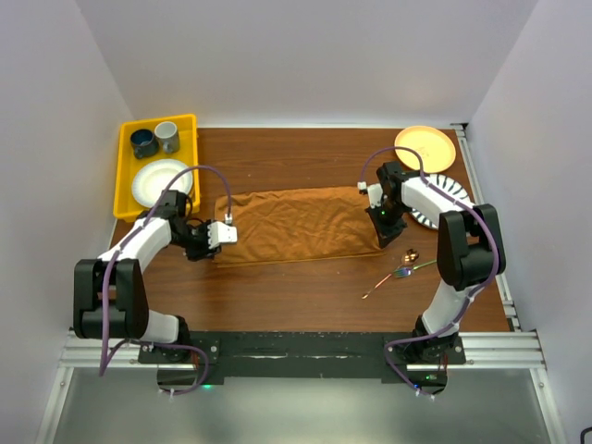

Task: Fold the napkin into a case and place the utensils inside
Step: Smooth out the rectangle-folded napkin at the center of the board.

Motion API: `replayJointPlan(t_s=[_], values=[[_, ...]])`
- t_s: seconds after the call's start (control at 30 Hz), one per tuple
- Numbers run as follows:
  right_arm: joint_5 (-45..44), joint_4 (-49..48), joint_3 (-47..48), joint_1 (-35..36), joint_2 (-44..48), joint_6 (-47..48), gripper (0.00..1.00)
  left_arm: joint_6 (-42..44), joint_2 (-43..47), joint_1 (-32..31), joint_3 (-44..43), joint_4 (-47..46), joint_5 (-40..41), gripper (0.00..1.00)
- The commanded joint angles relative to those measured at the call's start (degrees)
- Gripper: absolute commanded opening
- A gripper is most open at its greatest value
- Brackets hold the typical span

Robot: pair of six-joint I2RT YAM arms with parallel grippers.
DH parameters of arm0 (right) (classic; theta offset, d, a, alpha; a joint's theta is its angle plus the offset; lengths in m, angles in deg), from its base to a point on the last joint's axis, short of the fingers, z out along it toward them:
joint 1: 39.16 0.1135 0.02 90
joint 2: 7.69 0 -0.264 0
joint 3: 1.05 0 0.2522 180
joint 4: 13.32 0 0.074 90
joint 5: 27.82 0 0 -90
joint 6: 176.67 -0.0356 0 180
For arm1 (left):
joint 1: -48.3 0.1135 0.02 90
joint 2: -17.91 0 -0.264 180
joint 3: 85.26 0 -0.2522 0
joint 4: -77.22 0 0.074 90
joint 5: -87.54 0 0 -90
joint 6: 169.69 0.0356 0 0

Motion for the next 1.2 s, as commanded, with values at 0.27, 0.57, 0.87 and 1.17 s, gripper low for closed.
replayJointPlan(t_s=[0.27, 0.57, 0.87, 1.17], values=[[-0.2, 0.2, 1.4, -0.1, 0.5, 0.3, 0.0, 13.0, -1.0, -1.8, 0.5, 6.8, -0.2, 0.48], [0.1, 0.2, 1.3, -0.1, 0.1, 0.3, 0.0, 11.7, -1.5, -4.5, 2.3, 2.4, 1.6, 0.43], [0.5, 0.1, 1.5, -0.1, -0.2, 0.4, 0.0, 12.8, -1.6, -4.7, 3.9, 1.1, 5.3, 0.29], [0.5, 0.4, 2.0, -0.1, 0.1, 0.3, 0.0, 12.4, 2.0, -4.7, 3.1, 1.7, 3.2, 0.04]])
